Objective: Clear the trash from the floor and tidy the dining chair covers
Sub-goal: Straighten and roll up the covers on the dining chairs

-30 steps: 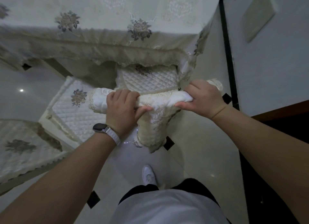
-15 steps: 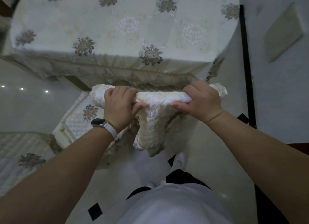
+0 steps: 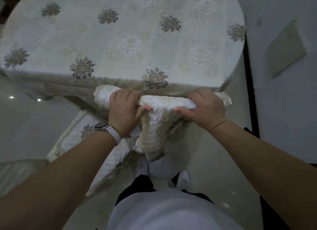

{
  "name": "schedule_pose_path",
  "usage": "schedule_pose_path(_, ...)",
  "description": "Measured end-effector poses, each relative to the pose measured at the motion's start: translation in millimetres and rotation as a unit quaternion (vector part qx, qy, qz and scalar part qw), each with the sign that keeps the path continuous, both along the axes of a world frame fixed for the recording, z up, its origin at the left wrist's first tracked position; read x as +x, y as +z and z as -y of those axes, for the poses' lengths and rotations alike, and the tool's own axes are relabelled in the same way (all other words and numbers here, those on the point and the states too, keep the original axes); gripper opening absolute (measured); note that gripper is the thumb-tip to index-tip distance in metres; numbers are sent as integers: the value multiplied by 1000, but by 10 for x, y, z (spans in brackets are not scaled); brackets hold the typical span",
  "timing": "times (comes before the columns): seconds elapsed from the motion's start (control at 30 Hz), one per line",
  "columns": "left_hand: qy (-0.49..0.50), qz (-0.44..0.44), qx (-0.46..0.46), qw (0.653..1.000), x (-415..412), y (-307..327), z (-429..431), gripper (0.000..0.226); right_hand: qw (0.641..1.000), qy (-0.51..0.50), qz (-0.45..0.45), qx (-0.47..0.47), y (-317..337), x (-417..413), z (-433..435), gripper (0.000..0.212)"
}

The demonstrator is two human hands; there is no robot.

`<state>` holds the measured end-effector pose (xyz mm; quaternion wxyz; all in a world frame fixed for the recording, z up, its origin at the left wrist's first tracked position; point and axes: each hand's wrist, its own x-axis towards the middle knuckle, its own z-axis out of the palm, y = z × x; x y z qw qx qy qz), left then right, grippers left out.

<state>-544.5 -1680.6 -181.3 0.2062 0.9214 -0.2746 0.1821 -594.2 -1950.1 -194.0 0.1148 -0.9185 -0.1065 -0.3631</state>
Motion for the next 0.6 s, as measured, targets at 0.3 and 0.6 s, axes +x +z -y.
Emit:
schedule_pose_path(0.3,-80,14,9,997,549,-192,11,67,994,-46,-91,-32,-182,225,55,69)
schedule_pose_path(0.6,-99,11,1,995,594,-216,66,61,991,-26,-126,-44,-198,286,127,71)
